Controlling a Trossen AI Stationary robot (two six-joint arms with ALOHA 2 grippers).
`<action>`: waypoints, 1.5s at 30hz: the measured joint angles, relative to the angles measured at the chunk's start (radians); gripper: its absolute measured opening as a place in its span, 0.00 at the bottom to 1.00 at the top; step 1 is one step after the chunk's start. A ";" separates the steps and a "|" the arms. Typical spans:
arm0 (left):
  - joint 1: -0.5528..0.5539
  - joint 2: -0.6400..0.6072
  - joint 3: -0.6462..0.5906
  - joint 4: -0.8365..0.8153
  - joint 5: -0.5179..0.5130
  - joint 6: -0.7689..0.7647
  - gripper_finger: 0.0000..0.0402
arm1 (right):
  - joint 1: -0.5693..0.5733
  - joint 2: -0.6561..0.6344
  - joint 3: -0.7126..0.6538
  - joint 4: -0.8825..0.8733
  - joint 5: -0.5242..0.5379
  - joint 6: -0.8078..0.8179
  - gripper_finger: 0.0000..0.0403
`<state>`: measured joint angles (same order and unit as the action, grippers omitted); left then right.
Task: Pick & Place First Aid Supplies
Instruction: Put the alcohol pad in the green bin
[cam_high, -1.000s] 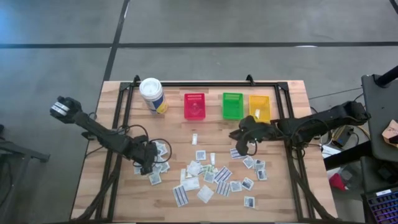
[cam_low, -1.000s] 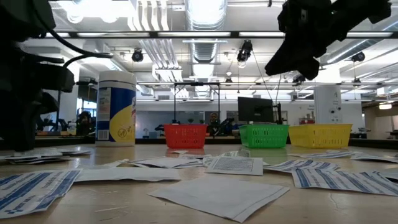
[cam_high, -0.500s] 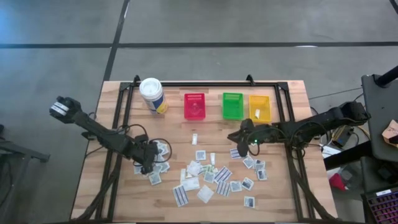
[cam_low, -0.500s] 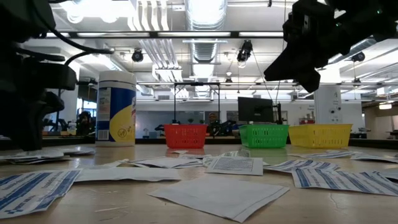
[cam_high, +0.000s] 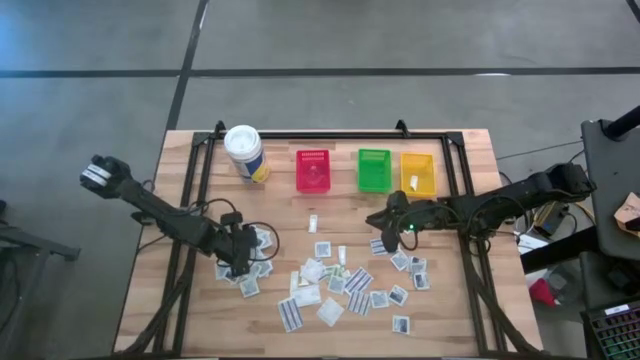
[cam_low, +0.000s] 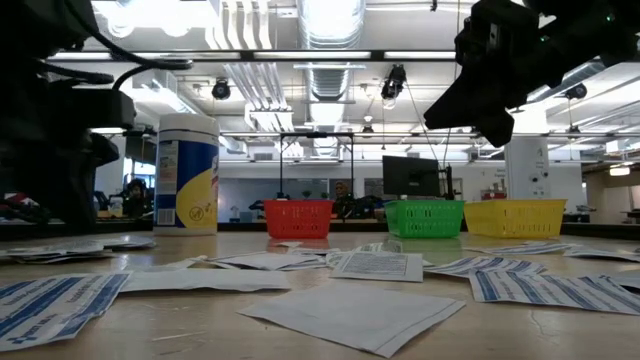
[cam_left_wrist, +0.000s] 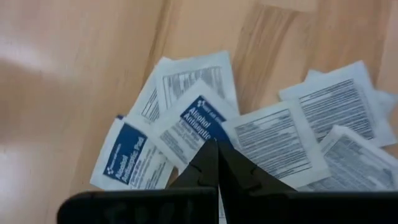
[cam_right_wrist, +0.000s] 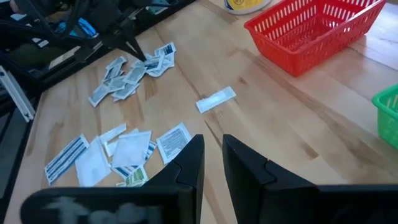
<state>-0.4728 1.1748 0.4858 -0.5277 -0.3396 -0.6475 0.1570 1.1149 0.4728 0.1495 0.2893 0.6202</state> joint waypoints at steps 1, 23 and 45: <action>0.000 0.005 0.000 -0.003 0.002 -0.004 0.00 | 0.000 0.000 0.000 0.000 0.000 -0.001 0.14; 0.000 0.108 -0.034 0.210 -0.009 -0.034 0.00 | 0.004 0.340 0.076 0.206 0.000 0.006 0.14; 0.021 0.339 -0.033 0.610 -0.044 -0.036 0.00 | 0.003 0.589 0.292 0.198 -0.108 -0.056 0.14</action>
<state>-0.4515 1.5139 0.4530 0.0822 -0.3841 -0.6830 0.1595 1.7037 0.7650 0.3478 0.1818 0.5640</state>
